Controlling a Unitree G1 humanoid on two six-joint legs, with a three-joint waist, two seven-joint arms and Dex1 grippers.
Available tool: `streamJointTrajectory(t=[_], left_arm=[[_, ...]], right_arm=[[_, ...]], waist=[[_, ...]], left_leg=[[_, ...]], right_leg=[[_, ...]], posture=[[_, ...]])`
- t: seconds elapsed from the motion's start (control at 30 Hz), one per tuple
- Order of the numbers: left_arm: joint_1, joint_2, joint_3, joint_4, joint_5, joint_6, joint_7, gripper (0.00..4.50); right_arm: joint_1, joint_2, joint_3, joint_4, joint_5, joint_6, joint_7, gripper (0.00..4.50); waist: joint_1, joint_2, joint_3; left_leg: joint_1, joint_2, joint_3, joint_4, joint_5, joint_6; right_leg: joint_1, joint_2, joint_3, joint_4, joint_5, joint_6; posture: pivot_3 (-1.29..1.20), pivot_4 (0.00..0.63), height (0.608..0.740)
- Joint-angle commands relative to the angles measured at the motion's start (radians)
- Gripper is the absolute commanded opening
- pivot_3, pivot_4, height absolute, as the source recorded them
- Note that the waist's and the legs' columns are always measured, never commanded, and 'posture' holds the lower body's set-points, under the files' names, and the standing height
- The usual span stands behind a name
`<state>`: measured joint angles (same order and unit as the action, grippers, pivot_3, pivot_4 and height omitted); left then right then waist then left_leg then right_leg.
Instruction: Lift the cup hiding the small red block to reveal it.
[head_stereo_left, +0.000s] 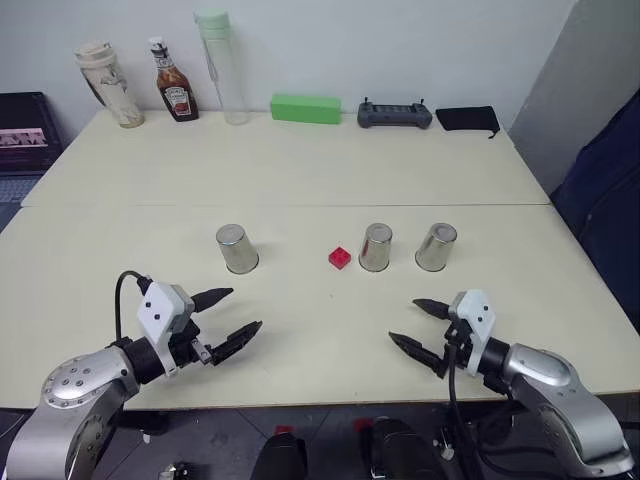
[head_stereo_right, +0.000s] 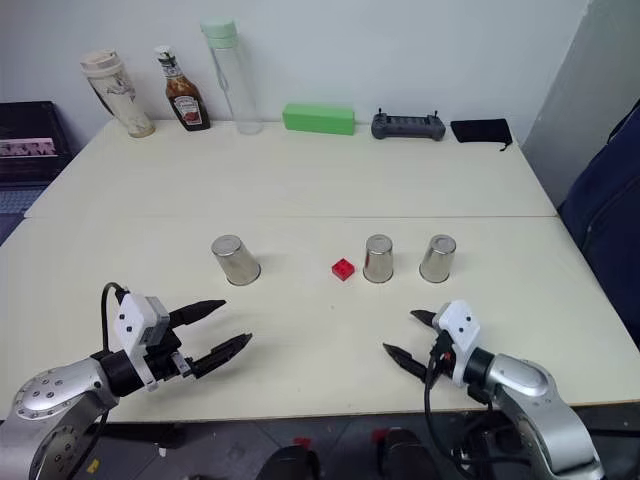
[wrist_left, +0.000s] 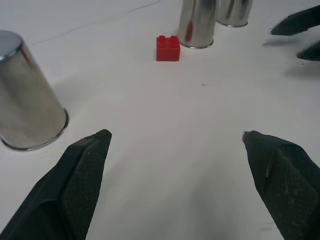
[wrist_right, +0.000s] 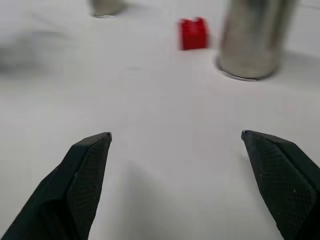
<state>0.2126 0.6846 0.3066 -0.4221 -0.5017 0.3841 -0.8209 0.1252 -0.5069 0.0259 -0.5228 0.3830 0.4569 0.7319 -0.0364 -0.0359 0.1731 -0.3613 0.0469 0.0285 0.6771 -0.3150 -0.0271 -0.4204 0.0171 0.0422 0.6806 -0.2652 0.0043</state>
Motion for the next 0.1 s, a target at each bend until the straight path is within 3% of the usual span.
streamJointTrajectory(t=[0.03,0.1], left_arm=[[-0.030,0.012,-0.002,-0.031,0.012,0.025,0.039,4.50],[-0.034,0.006,0.001,-0.047,-0.013,0.039,0.036,4.50]], right_arm=[[-0.003,-0.001,-0.058,-0.111,0.073,0.000,-0.014,4.43],[-0.012,0.008,-0.063,-0.129,0.081,0.018,-0.046,4.43]], waist=[[0.001,0.000,0.000],[0.001,0.000,0.000]], left_leg=[[0.000,0.000,0.000,0.000,0.000,0.000],[0.000,0.000,0.000,0.001,0.001,0.000]], right_leg=[[0.000,0.000,0.000,0.000,0.000,0.001],[0.000,0.000,0.000,0.000,0.001,0.002]], posture=[[0.00,0.150,0.740],[0.00,0.150,0.740]])
